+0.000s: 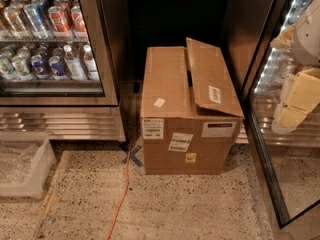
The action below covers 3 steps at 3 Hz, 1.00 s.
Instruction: Close left fridge door
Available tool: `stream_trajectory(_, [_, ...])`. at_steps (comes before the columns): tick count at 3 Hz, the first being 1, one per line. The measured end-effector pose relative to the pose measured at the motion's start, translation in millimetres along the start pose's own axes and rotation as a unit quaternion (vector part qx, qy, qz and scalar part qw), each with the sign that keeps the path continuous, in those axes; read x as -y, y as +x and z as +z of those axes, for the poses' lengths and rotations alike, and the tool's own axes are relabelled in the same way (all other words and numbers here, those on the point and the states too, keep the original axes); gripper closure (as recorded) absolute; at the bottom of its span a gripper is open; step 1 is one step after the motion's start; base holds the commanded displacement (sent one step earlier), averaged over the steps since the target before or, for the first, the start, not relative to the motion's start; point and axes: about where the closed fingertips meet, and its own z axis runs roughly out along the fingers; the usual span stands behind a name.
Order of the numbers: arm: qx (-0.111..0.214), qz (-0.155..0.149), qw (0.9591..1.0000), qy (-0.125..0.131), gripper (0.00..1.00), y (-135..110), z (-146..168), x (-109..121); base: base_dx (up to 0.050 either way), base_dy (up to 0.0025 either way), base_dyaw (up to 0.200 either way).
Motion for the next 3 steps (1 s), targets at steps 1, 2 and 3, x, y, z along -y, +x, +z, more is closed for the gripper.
stream_trajectory(1, [0.0,0.0,1.0,0.0,0.0,0.0,0.0,0.0,0.0,0.0,-0.2])
stream_trajectory(2, [0.0,0.0,1.0,0.0,0.0,0.0,0.0,0.0,0.0,0.0,0.0])
stream_trajectory(3, [0.0,0.0,1.0,0.0,0.19,0.0,0.0,0.0,0.0,0.0,0.0])
